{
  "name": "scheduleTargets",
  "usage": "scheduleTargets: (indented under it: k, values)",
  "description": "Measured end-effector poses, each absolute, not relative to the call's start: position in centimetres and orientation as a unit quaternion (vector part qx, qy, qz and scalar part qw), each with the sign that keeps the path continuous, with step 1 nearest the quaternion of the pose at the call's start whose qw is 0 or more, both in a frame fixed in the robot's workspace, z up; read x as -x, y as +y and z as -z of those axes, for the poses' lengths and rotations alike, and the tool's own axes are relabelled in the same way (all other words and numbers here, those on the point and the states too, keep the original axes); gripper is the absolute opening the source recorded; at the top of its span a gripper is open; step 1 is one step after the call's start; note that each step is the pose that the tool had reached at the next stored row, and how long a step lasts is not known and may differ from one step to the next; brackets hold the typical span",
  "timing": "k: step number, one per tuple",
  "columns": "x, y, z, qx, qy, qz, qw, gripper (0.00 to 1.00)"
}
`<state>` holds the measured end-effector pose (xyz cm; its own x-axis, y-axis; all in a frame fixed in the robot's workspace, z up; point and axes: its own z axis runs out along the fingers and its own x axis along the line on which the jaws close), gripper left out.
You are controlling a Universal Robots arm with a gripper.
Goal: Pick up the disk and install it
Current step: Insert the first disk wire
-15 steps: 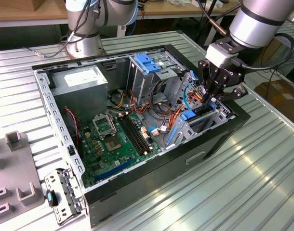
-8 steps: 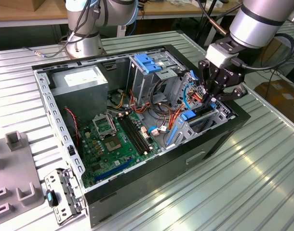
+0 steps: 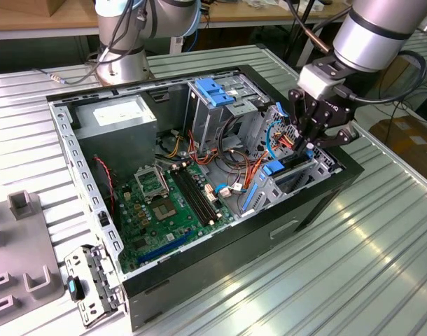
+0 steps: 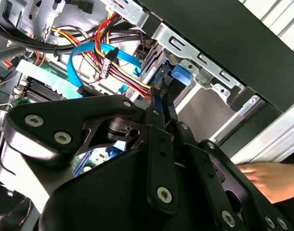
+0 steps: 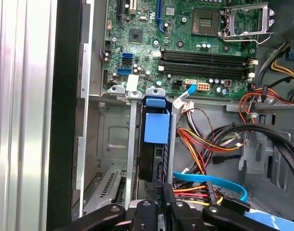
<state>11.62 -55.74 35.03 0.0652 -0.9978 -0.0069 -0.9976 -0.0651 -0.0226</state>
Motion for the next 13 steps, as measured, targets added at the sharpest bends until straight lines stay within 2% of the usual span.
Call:
scheduleTargets:
  k: [13]
  values:
    - [-11.62,-55.71,-34.88,0.730,0.684,0.005,0.011,0.17]
